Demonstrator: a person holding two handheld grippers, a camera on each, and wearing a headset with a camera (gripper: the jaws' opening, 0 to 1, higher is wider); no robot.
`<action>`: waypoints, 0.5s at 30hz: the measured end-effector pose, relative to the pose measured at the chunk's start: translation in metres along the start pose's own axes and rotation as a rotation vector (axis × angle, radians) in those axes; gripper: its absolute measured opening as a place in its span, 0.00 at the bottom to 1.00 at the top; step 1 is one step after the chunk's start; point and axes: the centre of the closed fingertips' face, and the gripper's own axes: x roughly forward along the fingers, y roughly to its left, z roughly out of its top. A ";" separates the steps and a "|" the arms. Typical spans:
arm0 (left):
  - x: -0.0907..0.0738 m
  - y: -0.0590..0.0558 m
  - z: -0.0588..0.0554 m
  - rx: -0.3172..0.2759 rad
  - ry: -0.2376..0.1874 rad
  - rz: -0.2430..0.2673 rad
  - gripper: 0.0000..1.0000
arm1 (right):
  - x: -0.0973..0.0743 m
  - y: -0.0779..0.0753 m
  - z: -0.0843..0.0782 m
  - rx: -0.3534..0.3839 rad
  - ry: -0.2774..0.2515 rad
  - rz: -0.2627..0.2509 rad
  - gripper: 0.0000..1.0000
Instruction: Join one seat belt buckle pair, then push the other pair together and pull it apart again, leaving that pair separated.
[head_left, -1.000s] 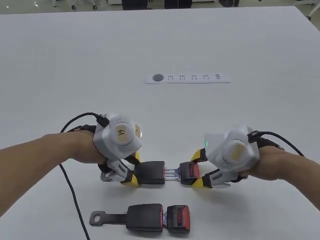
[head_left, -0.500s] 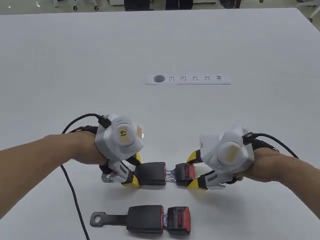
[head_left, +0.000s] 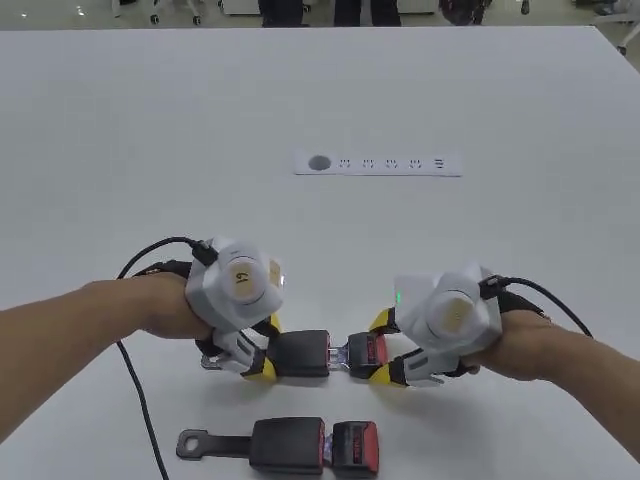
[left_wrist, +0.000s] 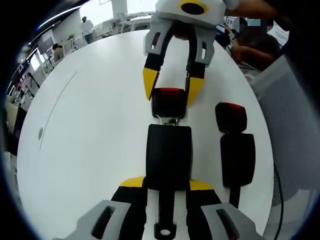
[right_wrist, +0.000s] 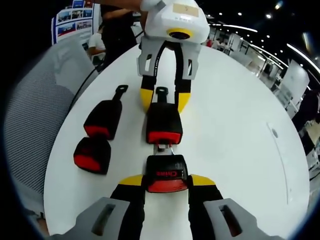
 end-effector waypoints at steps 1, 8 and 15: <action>0.000 0.001 0.000 0.000 0.003 0.000 0.30 | 0.000 0.000 0.000 0.001 0.001 -0.001 0.29; 0.000 0.002 -0.003 -0.007 -0.007 0.002 0.30 | 0.001 -0.002 0.000 0.015 0.004 -0.005 0.28; -0.001 0.000 -0.002 -0.013 -0.010 0.004 0.29 | 0.007 0.002 0.011 0.022 -0.008 -0.008 0.28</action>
